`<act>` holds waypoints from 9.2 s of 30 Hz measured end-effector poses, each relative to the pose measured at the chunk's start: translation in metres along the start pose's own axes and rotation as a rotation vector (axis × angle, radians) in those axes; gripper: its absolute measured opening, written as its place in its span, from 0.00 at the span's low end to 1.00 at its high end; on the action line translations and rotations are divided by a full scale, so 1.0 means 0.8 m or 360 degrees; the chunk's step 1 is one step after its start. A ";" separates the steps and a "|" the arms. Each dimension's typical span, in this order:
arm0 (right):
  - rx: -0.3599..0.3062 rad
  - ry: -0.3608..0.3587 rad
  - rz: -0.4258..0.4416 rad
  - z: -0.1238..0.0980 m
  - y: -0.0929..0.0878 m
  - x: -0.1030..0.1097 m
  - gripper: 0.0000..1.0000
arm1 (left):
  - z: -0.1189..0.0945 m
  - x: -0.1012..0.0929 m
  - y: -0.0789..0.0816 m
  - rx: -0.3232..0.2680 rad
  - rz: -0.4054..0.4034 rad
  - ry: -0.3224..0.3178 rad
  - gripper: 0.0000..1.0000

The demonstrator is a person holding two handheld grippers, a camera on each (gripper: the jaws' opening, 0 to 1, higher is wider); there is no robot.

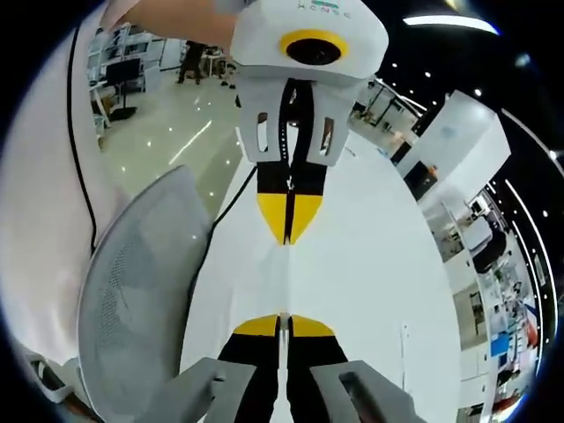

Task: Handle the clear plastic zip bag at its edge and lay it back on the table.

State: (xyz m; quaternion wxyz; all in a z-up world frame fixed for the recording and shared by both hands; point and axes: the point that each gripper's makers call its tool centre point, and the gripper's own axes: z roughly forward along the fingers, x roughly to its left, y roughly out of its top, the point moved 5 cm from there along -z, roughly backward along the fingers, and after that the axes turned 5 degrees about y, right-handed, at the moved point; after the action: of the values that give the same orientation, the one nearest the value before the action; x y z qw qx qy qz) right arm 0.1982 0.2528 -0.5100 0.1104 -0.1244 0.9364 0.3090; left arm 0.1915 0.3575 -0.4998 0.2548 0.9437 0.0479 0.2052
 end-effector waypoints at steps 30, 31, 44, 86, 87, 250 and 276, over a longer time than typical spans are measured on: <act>0.0046 -0.0038 0.0056 -0.017 -0.030 0.000 0.00 | 0.001 0.004 -0.005 -0.0004 -0.0016 0.0020 0.00; 0.0049 -0.0041 0.0060 -0.018 -0.031 0.000 0.00 | 0.001 0.003 -0.005 -0.0003 -0.0018 0.0019 0.00; 0.0062 -0.0050 0.0090 -0.024 -0.045 0.000 0.00 | 0.002 0.005 -0.005 0.0005 -0.0017 0.0021 0.00; 0.0081 -0.0066 0.0141 -0.033 -0.064 -0.003 0.00 | 0.005 0.012 -0.014 0.0024 -0.0042 0.0033 0.00; 0.0088 -0.0065 0.0136 -0.032 -0.065 -0.003 0.00 | 0.005 0.011 -0.013 0.0028 -0.0036 0.0033 0.00; -0.0014 0.0148 0.0237 -0.006 -0.005 -0.005 0.01 | -0.008 0.012 0.008 -0.0127 0.0026 0.0179 0.00; 0.0082 0.0122 0.0114 -0.009 -0.001 -0.003 0.00 | -0.012 0.005 0.008 -0.0136 0.0010 0.0186 0.00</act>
State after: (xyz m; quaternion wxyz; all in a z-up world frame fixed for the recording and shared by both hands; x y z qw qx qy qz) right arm 0.1999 0.2487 -0.5040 0.0667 -0.0997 0.9514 0.2836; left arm 0.1910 0.3569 -0.4878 0.2910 0.9186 0.0509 0.2625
